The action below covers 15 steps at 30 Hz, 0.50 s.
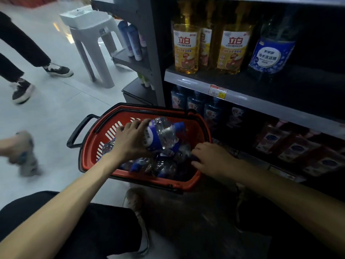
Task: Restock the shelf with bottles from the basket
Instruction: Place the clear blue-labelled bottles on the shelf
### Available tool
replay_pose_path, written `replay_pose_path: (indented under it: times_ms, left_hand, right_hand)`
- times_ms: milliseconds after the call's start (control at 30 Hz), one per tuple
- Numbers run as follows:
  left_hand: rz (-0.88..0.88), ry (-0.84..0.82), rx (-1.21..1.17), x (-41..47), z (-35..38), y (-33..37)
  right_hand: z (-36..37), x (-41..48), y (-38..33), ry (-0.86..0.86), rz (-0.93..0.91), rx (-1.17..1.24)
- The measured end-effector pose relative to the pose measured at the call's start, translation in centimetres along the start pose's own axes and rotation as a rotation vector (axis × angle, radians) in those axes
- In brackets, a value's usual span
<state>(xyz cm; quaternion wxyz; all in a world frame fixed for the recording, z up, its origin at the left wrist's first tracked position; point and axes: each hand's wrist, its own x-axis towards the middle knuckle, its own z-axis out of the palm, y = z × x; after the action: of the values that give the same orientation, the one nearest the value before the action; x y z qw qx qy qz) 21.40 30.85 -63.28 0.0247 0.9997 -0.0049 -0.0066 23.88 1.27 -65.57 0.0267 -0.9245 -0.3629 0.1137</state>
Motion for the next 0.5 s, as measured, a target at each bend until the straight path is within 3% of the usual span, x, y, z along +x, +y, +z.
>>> replay_pose_path:
  times_ms: [100,167,233,367,500]
  left_hand:
    - [-0.133,0.075,-0.325,0.2,-1.1,2.4]
    - [-0.194,0.094,-0.657,0.3,-2.1,4.6]
    - [-0.265,0.068,-0.994,0.5,-3.1,6.9]
    - [-0.337,0.025,-1.363,0.9,-4.8,11.2]
    - [-0.275,0.019,-1.456,1.3,-5.4,14.8]
  right_hand:
    - [-2.4,0.5,-1.5,0.026,0.222,0.578]
    - [-4.3,0.6,-2.4,0.031,0.335,1.041]
    - [-6.1,0.2,-2.7,0.067,0.394,1.355]
    - [-7.6,-1.5,-1.8,0.161,0.308,1.459]
    - [-7.3,-3.3,0.2,0.243,0.181,1.407]
